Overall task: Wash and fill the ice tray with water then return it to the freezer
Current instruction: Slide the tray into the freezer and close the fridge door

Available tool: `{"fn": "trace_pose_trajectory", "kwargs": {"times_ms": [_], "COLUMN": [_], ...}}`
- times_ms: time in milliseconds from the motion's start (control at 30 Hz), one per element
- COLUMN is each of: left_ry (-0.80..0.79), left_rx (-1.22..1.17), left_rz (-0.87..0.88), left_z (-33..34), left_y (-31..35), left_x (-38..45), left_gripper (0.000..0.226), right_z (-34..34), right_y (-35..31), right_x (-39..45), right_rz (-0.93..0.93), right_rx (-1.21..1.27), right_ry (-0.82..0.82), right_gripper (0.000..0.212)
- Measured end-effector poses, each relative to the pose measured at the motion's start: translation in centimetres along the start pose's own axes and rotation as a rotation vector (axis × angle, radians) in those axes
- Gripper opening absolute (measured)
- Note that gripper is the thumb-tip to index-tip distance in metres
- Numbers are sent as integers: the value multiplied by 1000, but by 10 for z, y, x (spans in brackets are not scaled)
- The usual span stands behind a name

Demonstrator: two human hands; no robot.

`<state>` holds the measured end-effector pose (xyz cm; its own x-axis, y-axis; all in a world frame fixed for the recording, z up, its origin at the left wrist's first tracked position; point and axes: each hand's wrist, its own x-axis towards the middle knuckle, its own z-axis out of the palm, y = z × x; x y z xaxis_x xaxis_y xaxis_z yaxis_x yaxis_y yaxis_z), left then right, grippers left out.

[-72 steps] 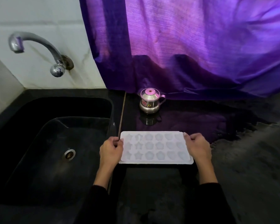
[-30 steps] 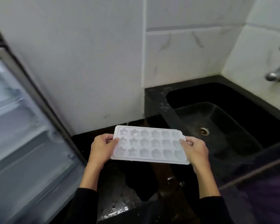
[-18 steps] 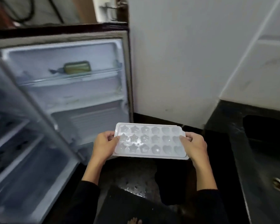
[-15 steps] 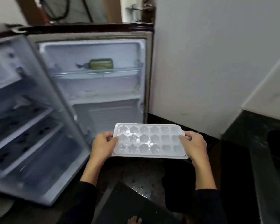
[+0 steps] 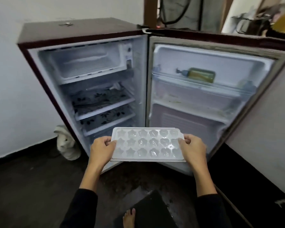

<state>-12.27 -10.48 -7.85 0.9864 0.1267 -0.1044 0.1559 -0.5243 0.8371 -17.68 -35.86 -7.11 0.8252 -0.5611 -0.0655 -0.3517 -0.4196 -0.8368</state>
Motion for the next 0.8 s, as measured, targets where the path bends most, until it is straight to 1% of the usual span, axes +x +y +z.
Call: {"fn": "trace_pose_trajectory", "kwargs": {"times_ms": [200, 333, 433, 533, 700, 800], "left_ry": [98, 218, 297, 358, 415, 444], "left_rx": [52, 138, 165, 186, 220, 238], "left_rz": [-2, -8, -20, -22, 5, 18], "left_z": [-41, -58, -68, -78, -93, -100], "left_y": [-14, -16, -12, -7, 3, 10], "left_x": [59, 105, 138, 171, 217, 243], "left_gripper": [16, 25, 23, 28, 24, 21], "right_z": [69, 110, 140, 163, 196, 218], "right_y": [-54, -92, -116, -138, -173, -192], "right_x": [53, 91, 119, 145, 190, 216], "right_rz": [-107, -183, -239, -278, -372, -441], "right_rx": [-42, -63, -70, -70, -135, -172], "right_ry": [-72, -94, -110, -129, -152, -128], "right_gripper": [20, 20, 19, 21, 22, 24]}}
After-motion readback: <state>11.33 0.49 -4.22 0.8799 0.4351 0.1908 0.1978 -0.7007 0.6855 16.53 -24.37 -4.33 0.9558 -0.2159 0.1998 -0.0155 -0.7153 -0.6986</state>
